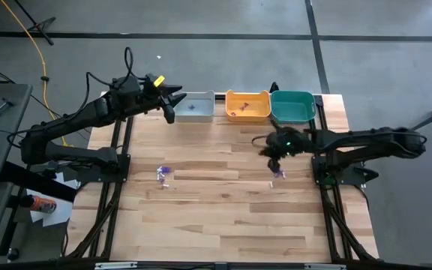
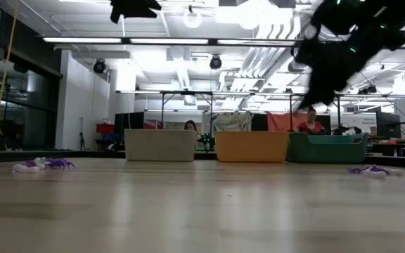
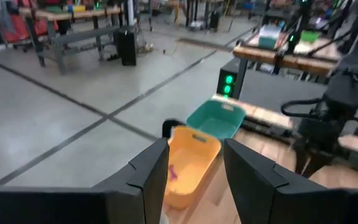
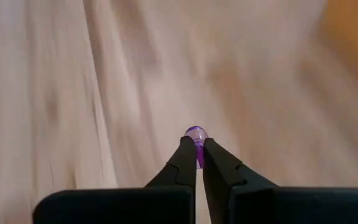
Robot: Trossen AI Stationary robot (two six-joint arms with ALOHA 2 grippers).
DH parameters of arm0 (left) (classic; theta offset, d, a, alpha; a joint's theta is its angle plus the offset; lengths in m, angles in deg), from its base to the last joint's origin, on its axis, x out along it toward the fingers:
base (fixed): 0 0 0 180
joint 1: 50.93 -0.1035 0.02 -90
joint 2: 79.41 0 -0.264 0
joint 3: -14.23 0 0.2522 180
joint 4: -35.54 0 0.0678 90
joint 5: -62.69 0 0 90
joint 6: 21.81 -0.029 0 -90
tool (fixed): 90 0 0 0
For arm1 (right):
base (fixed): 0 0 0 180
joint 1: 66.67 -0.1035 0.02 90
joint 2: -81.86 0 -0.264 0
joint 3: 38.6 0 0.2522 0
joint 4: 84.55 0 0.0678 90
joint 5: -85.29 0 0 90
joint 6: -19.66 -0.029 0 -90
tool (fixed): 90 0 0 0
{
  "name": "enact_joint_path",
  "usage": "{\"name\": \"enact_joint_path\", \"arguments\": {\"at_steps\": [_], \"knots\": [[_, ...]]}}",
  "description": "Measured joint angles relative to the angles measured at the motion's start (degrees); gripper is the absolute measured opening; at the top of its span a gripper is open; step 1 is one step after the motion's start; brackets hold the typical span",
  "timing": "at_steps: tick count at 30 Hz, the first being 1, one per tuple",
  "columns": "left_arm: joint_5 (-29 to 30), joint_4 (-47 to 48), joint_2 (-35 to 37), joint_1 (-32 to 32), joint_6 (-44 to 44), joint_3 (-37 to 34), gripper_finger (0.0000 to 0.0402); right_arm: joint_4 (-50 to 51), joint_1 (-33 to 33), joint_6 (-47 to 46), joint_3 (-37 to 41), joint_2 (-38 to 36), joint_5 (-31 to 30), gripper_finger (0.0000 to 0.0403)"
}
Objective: Sort Halloween decoration
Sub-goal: Put the purple witch hat toy into the orange bin
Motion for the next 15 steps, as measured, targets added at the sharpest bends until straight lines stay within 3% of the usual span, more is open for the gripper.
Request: {"name": "enact_joint_path", "arguments": {"at_steps": [4,7,10,15], "knots": [[-1.19,-2.38,-0.02,0.02,2.59,0.00,0.0143,-13.60,6.26,0.84,-1.27,0.22,-2.90,0.0000],[-1.24,-3.79,-0.02,0.02,3.82,0.00,0.0143,-16.66,12.96,5.07,-6.76,2.71,-2.77,0.0000],[-1.28,-4.44,-0.02,0.07,4.03,0.00,0.0143,-11.15,19.80,9.50,-15.95,8.08,-1.04,0.0000],[-1.28,-4.42,-0.02,0.13,6.67,0.00,0.0143,10.27,27.53,15.10,-35.65,22.73,-0.75,0.0000]]}}
